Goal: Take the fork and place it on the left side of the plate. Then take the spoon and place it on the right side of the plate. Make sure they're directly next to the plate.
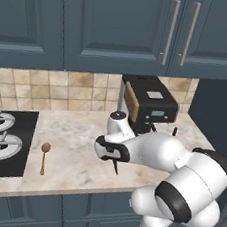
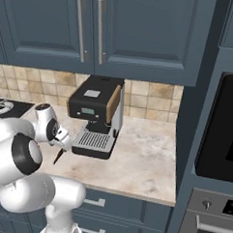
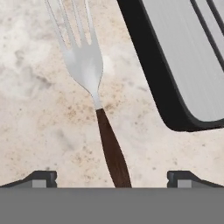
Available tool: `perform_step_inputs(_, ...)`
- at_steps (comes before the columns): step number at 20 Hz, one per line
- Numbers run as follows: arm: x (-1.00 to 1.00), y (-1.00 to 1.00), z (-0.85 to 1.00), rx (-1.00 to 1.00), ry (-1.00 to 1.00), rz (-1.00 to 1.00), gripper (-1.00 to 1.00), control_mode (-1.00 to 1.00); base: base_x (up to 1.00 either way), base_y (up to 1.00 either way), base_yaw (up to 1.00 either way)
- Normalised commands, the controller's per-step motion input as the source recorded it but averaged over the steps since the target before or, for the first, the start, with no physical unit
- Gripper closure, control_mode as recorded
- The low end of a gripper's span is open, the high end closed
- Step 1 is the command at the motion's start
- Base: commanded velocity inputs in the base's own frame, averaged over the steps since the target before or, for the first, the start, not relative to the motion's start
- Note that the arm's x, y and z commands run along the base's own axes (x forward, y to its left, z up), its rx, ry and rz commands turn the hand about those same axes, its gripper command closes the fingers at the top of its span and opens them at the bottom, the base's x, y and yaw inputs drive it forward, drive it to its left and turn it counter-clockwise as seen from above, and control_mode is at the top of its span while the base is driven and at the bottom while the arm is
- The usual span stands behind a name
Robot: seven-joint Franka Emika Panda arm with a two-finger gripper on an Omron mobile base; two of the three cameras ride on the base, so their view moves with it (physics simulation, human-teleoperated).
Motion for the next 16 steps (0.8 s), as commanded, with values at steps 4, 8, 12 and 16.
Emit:
perform_step_inputs(4,0.13,0.0,-0.17,0.0,-0.08,0.0,-1.0,-1.0,0.0,0.0,0.0)
perform_step_inputs(8,0.12,-0.03,-0.2,0.0,-0.06,0.0,-1.0,-1.0,0.0,0.0,0.0)
perform_step_inputs(12,0.16,-0.02,-0.24,0.0,-0.06,0.0,-1.0,-1.0,0.0,0.0,0.0)
perform_step_inputs(16,0.19,-0.04,-0.25,0.0,-0.05,0.0,-1.0,-1.0,0.0,0.0,0.0)
